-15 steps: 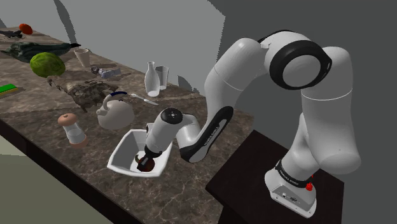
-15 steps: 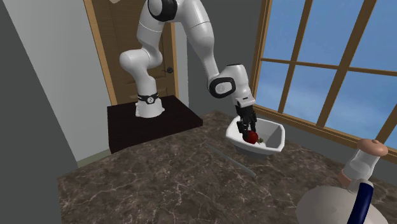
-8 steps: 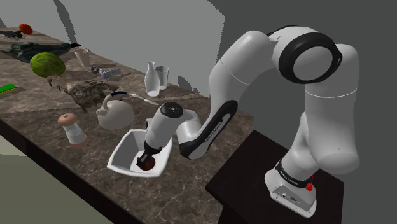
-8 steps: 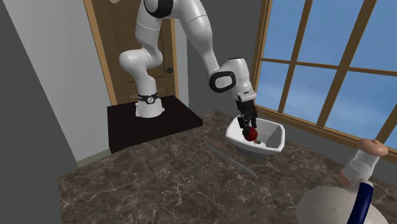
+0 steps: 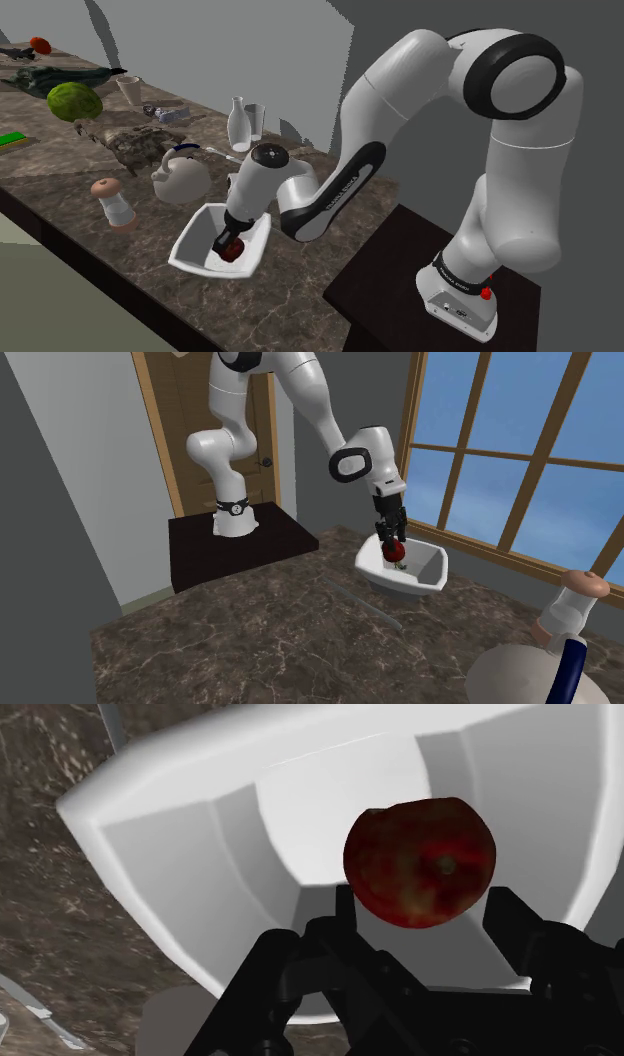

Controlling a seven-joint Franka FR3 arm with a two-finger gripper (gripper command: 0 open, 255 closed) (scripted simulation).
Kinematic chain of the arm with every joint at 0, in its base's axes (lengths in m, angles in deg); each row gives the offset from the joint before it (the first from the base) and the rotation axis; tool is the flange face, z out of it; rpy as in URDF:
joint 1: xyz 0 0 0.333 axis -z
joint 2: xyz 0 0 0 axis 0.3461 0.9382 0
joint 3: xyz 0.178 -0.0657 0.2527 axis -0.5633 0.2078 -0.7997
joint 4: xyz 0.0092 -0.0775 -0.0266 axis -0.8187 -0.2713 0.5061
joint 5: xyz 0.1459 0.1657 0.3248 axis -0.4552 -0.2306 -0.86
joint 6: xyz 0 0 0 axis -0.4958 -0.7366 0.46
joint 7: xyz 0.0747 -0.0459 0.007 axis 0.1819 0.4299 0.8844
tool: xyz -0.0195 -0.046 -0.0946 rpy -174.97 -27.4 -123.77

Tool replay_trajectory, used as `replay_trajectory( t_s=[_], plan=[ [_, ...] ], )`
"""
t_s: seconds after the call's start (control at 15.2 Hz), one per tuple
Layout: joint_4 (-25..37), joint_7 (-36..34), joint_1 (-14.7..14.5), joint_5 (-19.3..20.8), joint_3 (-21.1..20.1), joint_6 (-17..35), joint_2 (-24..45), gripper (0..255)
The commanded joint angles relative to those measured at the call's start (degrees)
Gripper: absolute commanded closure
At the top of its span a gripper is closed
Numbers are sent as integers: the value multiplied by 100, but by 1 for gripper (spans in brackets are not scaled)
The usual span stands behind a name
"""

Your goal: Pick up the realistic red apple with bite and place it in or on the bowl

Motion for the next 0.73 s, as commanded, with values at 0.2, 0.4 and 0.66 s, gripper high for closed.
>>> replay_trajectory(
  t_s=[0.2, 0.4, 0.66],
  plan=[
    [-63, 278, 240, -315, -302, -291, -344, 255],
    [-72, 450, 362, -520, -462, -472, -536, 255],
    [-65, 677, 499, -799, -646, -719, -786, 255]
  ],
)
